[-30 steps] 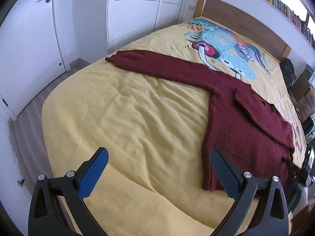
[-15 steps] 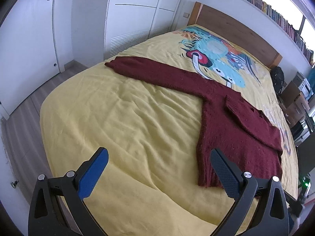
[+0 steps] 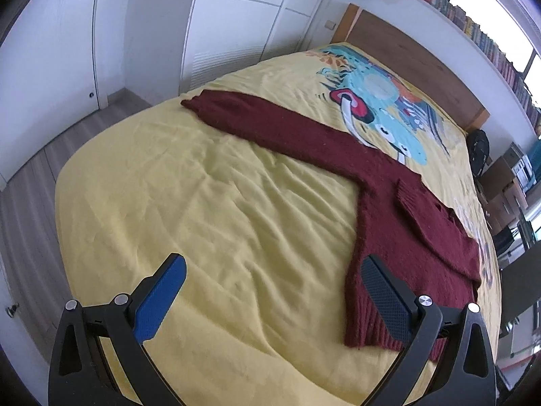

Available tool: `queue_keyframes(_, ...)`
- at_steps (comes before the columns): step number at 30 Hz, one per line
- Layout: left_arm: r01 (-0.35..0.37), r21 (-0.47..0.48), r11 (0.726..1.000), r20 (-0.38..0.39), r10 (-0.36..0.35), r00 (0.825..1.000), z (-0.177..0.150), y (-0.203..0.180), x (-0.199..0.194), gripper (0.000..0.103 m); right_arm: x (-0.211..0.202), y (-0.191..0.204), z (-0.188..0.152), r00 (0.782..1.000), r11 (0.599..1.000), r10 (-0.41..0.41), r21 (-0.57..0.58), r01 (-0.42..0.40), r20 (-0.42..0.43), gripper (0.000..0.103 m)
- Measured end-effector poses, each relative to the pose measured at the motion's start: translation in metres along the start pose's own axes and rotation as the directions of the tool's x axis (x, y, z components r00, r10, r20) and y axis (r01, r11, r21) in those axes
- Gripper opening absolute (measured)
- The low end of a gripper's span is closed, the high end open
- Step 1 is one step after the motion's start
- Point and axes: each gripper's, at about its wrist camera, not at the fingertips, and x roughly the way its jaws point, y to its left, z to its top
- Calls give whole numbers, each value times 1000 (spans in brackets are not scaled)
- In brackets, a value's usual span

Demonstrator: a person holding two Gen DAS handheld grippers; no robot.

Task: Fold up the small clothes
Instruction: 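Withdraw the right tool while moving the left tool toward the other sleeve, then close the left gripper on the other sleeve's ribbed cuff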

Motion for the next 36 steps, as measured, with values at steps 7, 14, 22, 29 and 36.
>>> queue_keyframes(7,-42,-11,999,-33,41,999,31,14,47,102,14,-2,17,1000,999,-27,46,28,-11,60)
queue_keyframes(14,-82,-52,995,-54,79,995,75,36,100,101,30,-1,35,998,996,-52,77,54,-27,60)
queue_keyframes(22,-75,-161,984,-69,65,995,125,73,156,96,46,-1,44,996,991,-74,109,79,-51,60)
queue_keyframes(29,14,-295,955,-88,-42,995,153,108,196,86,59,1,43,992,989,-90,114,99,-84,60)
queue_keyframes(36,30,-382,924,-107,-76,991,166,133,225,71,61,0,46,990,987,-109,109,118,-86,60)
